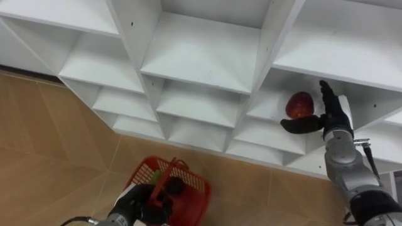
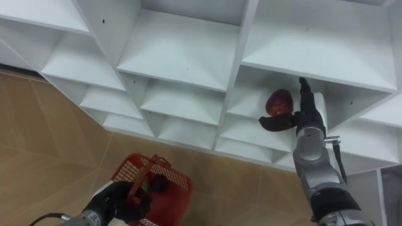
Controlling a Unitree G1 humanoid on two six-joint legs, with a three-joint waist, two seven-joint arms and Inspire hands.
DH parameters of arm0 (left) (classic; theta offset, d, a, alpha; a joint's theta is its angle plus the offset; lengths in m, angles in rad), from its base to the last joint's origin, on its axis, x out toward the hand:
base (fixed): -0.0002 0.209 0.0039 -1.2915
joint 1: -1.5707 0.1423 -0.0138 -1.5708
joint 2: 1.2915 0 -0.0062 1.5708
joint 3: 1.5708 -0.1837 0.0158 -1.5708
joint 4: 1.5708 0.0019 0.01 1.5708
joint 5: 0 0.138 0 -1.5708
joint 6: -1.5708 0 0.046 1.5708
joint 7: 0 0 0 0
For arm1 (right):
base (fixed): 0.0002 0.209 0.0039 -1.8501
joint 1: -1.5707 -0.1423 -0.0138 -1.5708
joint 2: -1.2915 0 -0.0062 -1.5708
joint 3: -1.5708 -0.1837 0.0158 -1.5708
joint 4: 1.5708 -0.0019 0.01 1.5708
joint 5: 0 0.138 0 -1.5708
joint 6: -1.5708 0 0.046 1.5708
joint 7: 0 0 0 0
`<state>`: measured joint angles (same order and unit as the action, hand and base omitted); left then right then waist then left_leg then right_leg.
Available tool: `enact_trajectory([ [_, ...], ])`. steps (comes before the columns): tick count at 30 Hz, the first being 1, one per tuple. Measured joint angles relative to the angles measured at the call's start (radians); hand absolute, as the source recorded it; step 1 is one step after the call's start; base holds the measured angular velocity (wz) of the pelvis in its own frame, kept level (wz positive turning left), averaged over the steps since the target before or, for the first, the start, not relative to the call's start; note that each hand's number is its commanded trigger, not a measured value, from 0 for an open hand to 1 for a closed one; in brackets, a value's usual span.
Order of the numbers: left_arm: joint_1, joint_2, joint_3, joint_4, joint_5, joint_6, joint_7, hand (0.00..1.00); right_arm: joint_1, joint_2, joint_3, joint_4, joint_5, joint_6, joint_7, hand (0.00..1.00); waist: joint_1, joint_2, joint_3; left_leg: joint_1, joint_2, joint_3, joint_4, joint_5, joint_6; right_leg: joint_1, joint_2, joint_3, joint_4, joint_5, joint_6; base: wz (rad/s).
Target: Collect fruits from the closet
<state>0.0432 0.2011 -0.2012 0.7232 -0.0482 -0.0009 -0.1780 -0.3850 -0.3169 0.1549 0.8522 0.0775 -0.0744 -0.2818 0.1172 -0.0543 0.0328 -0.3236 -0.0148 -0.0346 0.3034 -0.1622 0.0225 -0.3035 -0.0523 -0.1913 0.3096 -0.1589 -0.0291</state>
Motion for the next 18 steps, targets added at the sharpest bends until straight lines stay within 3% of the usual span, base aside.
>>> enact_trajectory([
  [18, -0.025, -0.015, -0.001, 0.025, 0.001, -0.001, 0.04, 1.0, 0.0, -0.005, -0.001, 0.009, -0.009, -0.014, -0.003, 0.0, -0.001, 0.009, -0.0015, -0.021, 0.002, 0.006, 0.0, 0.001, 0.001, -0.032, 0.0, 0.005, 0.01, 0.001, -0.001, 0.0],
])
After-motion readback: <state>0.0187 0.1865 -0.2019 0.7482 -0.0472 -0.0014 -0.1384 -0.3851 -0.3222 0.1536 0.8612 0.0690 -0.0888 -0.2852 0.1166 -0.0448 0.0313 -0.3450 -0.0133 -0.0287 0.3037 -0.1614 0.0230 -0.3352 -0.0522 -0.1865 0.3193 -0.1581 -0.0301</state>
